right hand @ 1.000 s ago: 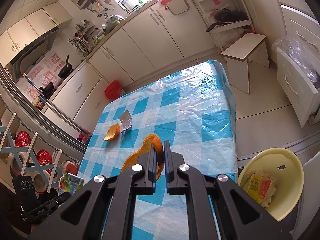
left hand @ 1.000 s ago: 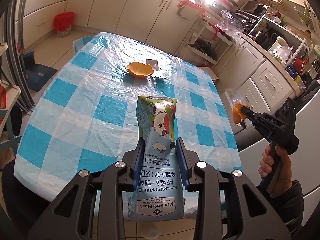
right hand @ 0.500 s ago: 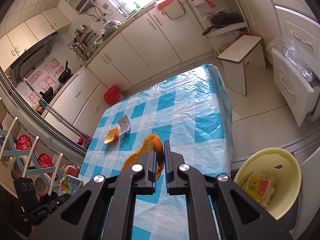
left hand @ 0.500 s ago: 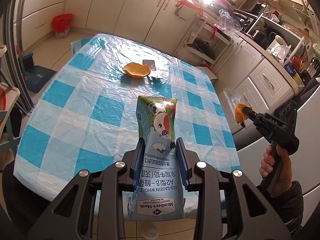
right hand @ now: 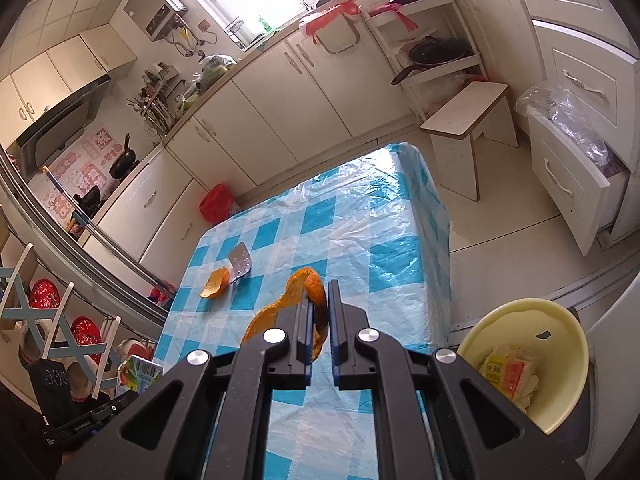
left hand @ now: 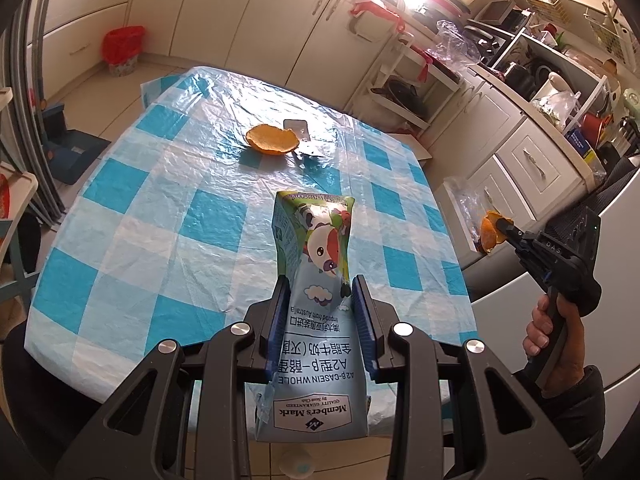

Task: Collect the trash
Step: 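Carry the carton with the left and the peel with the right toward the yellow bin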

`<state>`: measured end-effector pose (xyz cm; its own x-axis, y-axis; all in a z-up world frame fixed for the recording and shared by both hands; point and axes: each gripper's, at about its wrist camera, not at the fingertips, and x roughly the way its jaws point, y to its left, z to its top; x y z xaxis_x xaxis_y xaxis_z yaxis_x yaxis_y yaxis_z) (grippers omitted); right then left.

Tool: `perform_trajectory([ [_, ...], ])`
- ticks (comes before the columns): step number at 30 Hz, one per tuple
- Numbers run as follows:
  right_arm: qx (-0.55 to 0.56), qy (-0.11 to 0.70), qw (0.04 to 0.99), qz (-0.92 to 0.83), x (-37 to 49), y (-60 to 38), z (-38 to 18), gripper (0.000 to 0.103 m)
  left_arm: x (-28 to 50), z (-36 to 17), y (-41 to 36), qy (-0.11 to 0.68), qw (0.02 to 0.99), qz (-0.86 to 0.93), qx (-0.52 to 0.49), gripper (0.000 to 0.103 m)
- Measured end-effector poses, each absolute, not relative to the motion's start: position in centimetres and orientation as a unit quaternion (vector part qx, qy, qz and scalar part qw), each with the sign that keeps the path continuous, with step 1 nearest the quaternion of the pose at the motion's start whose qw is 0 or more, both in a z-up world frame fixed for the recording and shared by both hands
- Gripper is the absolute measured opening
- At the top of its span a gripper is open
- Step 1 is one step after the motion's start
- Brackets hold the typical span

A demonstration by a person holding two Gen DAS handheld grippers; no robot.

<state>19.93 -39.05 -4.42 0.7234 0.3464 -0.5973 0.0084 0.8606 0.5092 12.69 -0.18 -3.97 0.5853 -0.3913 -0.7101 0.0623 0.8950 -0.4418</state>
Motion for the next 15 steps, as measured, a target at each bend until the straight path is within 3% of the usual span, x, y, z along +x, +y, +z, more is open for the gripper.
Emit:
perform_trajectory([
  [15, 0.232, 0.357, 0.903, -0.061, 16.1, -46.2, -4.5, 0.009, 13.1, -5.3, -0.9, 0.443, 0.859, -0.157, -0.205, 0.030],
])
